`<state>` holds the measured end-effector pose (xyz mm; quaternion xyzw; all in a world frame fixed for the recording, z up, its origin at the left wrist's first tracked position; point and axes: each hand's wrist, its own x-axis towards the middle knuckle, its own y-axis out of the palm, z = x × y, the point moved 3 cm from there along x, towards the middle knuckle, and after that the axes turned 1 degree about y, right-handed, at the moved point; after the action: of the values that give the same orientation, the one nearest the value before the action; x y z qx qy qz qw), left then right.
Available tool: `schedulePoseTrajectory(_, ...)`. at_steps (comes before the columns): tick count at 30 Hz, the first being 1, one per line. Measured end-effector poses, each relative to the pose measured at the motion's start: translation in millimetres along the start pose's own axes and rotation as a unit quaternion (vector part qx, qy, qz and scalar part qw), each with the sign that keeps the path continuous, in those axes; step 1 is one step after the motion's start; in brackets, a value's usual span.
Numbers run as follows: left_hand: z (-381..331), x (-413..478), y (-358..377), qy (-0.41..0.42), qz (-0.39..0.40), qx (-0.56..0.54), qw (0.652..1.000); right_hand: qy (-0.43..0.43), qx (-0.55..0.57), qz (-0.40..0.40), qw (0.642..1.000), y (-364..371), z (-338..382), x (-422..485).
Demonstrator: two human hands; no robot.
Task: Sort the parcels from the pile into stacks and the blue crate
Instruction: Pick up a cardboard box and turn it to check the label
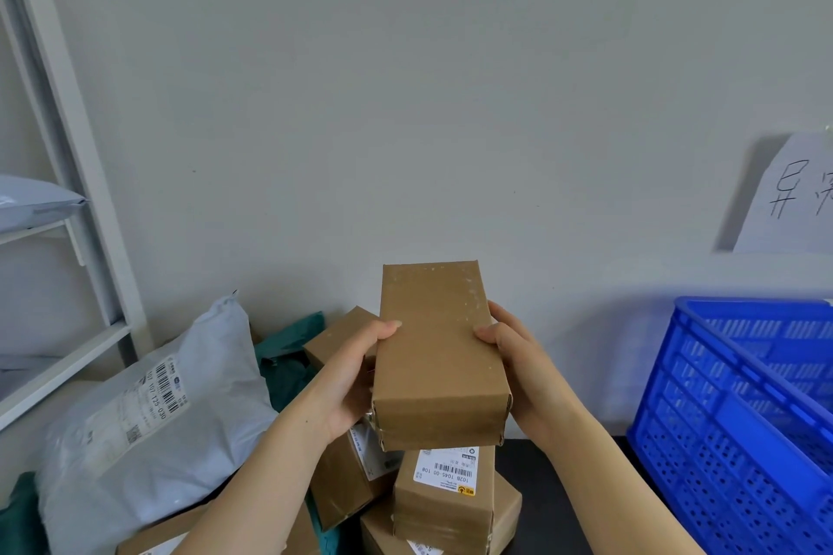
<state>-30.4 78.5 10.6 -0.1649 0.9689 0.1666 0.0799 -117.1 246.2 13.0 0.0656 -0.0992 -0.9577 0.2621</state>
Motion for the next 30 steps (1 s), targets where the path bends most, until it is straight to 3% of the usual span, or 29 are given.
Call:
schedulePoseTrajectory(20,1.1,3.8,-1.6,0.009,0.006,0.072,0.997,0.003,0.006,-0.025,1.0,5.5,9.7,-9.7)
schedulePoseTrajectory(30,-1.2,3.8,0.5,0.059,0.048,0.026,0.997,-0.003,-0.053,-0.082,0.995,9.5,21.5,-16.1)
